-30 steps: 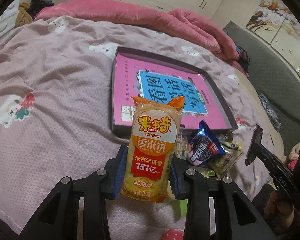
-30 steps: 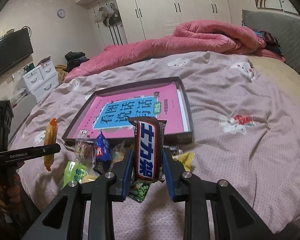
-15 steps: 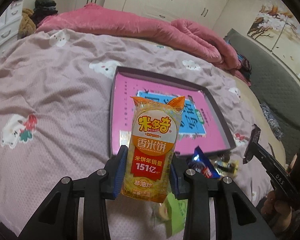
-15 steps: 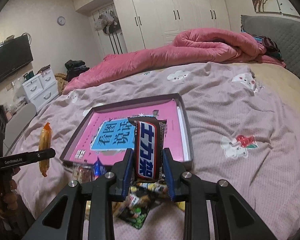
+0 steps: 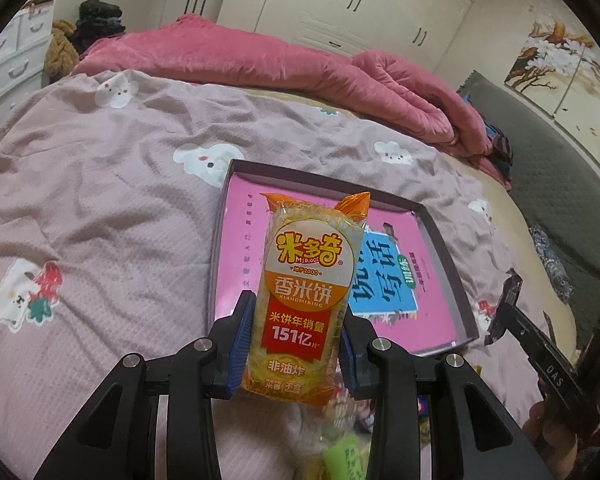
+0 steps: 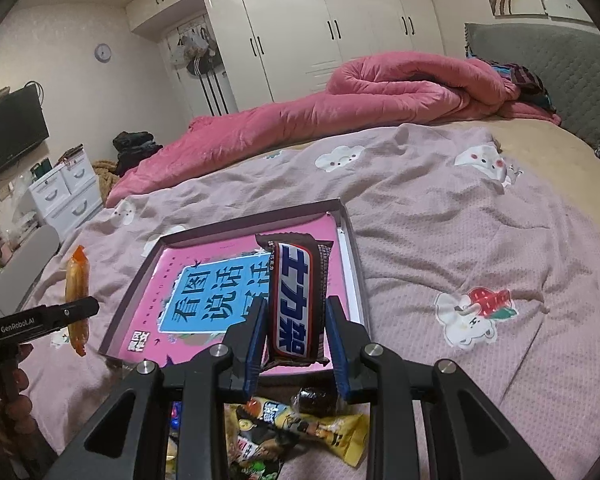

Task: Organize snacks
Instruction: 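Carry the yellow bag into the tray with the left tool while the right tool places the Snickers bar there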

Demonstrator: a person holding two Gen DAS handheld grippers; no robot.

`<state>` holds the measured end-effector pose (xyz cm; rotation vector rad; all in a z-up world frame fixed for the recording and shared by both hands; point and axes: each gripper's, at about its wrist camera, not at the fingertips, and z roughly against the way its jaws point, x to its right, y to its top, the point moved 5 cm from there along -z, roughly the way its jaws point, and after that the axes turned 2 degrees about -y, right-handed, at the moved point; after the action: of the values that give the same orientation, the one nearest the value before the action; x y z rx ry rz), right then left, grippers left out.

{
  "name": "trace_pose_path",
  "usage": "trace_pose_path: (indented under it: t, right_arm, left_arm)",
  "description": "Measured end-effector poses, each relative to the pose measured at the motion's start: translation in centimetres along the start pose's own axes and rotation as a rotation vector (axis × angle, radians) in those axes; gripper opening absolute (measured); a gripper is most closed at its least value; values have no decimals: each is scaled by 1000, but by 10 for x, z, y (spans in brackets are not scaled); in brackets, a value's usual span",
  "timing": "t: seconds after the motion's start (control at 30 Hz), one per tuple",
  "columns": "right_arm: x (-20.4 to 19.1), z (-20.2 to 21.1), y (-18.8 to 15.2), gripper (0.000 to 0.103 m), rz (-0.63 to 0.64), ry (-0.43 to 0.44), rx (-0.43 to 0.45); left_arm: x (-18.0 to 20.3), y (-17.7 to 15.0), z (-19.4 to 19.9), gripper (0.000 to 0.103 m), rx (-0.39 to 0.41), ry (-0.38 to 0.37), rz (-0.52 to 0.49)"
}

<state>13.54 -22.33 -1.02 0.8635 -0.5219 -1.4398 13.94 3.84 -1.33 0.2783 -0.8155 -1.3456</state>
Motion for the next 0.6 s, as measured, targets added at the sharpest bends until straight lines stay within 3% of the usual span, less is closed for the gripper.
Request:
trace_pose_path:
  t: [0.6]
  right_arm:
    - [2,-31,-6,30,14,-34,-67]
  left_arm:
    - [-7,-2,-43,39,-54,25,7]
